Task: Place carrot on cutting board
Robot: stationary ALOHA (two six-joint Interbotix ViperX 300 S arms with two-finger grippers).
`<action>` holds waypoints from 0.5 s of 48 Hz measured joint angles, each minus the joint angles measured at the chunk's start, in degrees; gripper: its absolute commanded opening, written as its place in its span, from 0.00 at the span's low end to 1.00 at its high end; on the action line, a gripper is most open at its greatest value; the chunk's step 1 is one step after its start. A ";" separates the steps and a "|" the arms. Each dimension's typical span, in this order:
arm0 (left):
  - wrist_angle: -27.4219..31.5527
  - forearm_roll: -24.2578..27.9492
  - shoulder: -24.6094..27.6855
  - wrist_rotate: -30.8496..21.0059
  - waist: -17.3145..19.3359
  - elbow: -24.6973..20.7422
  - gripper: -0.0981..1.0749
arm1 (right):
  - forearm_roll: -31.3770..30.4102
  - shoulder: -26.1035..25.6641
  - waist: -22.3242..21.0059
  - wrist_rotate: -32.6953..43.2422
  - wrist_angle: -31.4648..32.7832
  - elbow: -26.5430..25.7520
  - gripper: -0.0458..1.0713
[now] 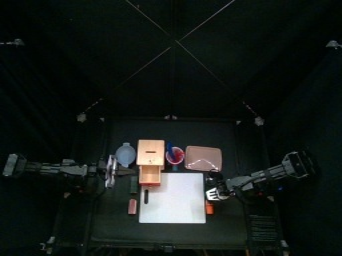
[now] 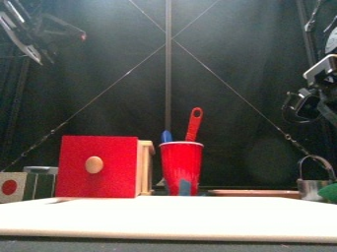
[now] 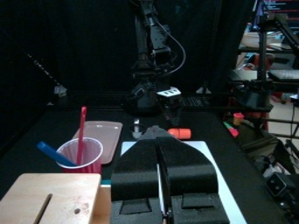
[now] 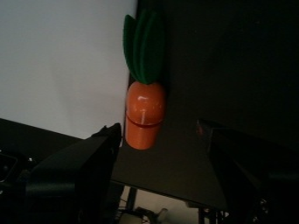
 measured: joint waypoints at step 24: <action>-0.53 1.32 -0.09 0.44 0.00 -0.53 0.09 | 2.64 8.35 1.76 0.79 -4.75 -0.79 0.87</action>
